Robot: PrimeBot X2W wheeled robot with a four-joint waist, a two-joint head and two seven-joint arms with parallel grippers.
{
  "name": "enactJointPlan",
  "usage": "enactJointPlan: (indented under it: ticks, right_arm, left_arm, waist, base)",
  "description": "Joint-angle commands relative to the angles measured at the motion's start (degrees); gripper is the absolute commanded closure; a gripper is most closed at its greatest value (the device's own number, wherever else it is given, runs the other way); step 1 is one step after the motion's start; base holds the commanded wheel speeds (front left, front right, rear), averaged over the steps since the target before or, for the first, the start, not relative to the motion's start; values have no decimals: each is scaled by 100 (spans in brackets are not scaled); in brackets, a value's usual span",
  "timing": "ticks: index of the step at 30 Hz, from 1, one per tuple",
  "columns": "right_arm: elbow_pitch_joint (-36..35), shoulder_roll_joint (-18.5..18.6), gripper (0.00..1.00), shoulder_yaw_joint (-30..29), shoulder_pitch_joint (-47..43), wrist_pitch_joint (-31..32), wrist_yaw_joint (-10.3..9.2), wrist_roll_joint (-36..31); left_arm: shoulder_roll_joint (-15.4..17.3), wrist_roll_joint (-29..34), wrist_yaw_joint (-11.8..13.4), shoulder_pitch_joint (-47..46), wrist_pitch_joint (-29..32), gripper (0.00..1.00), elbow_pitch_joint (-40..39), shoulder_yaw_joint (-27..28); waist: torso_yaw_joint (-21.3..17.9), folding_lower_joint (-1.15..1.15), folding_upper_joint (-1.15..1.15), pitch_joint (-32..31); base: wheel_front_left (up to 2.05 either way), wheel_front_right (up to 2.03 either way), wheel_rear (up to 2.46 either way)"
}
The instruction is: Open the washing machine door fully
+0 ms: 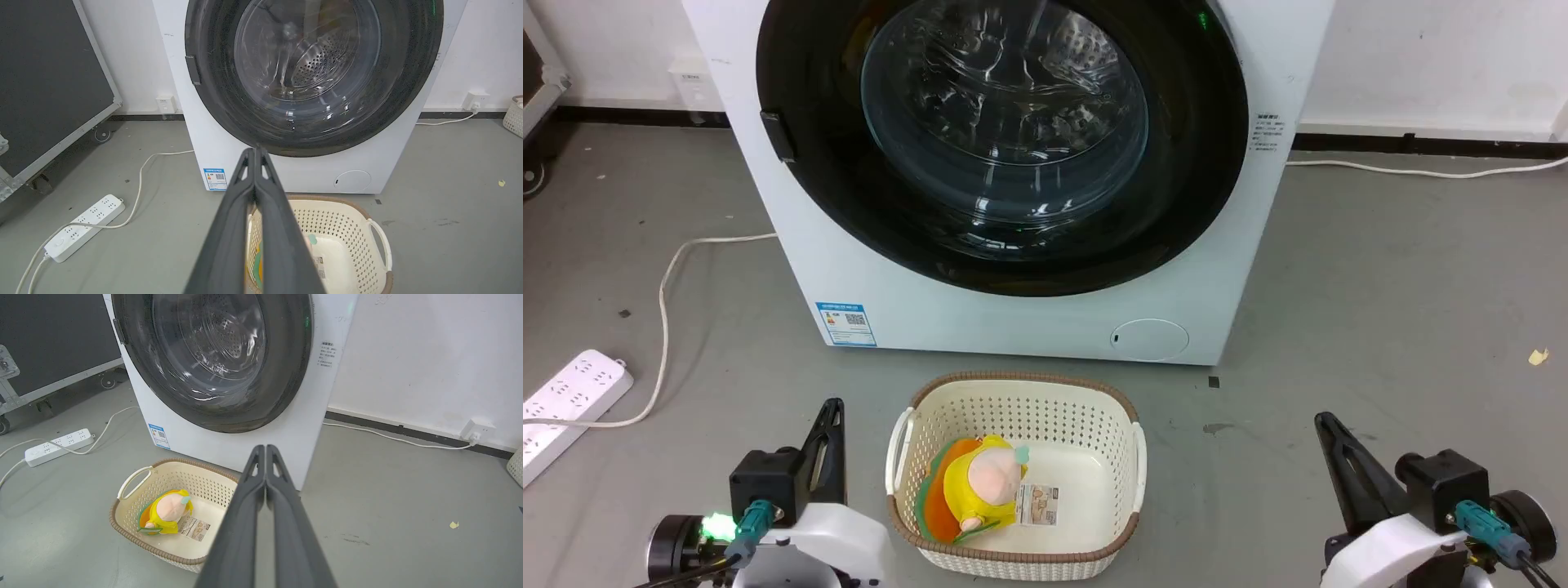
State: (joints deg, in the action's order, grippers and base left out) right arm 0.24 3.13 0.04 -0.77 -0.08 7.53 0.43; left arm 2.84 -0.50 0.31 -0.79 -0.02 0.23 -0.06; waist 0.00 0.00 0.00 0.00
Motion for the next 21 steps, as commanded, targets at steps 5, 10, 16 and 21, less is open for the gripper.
enactJointPlan:
  ticks: [5, 10, 16, 21]
  right_arm:
    - [-24, -25, 100, -4, 77, 8, -4, -43]
    - [-24, -25, 100, -4, 77, 8, -4, -43]
    - [-24, -25, 100, -4, 77, 8, -4, -43]
    - [-24, -25, 100, -4, 77, 8, -4, -43]
  left_arm:
    - [4, 50, -31, 79, 2, 100, -23, 6]
    - [4, 50, -31, 79, 2, 100, -23, 6]
    - [4, 50, -31, 79, 2, 100, -23, 6]
    - [4, 50, -31, 79, 2, 100, -23, 6]
  waist:
    - [0, 0, 0, 0]
    - [0, 0, 0, 0]
    - [0, 0, 0, 0]
    - [0, 0, 0, 0]
  base:
    - [0, 0, 0]
    - [0, 0, 0]
    - [0, 0, 0]
    - [0, 0, 0]
